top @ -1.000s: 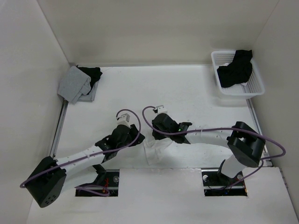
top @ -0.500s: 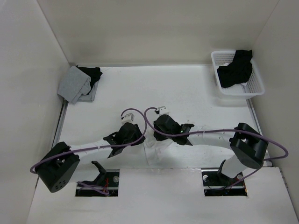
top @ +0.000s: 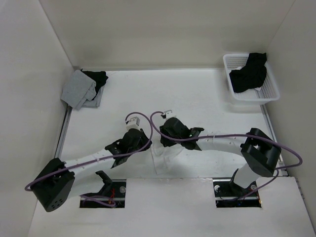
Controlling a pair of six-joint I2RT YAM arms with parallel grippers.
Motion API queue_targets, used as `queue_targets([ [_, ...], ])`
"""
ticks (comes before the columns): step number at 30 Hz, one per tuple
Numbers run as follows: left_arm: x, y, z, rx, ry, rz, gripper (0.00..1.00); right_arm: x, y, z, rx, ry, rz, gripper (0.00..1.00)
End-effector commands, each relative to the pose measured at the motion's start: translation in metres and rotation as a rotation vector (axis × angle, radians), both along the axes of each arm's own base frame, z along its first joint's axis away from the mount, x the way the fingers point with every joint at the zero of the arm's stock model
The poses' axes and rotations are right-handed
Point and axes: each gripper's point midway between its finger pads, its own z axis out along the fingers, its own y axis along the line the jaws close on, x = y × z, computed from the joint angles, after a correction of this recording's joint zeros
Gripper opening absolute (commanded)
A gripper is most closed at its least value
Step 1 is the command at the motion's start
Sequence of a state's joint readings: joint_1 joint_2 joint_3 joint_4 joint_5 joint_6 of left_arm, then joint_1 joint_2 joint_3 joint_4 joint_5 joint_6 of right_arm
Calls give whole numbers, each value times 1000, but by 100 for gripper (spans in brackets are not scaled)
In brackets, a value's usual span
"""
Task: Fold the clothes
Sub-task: Flatten the tank top out
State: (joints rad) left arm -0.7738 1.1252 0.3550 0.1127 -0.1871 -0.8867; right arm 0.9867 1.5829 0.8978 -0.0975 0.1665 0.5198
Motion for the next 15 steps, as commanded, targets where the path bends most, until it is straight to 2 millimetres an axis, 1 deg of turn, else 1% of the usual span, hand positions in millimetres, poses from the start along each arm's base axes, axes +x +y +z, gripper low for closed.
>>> queue_targets([
  [1,0,8,12,1,-25,23,8,12,12,8,-7,-23,47,36],
  [4,-4,11,8,9,-16,21,8,16,14,4,-25,-17,56,36],
  [9,-6,15,0,17,-4,28,8,11,11,-9,-75,30,71,28],
  [10,-6,16,-1,16,-3,30,8,10,10,-11,-82,35,71,28],
  [14,-5,15,3,3,-10,28,8,7,7,-25,-123,68,79,37],
  [15,-6,15,3,-1,-14,28,8,7,8,-27,-126,74,82,35],
])
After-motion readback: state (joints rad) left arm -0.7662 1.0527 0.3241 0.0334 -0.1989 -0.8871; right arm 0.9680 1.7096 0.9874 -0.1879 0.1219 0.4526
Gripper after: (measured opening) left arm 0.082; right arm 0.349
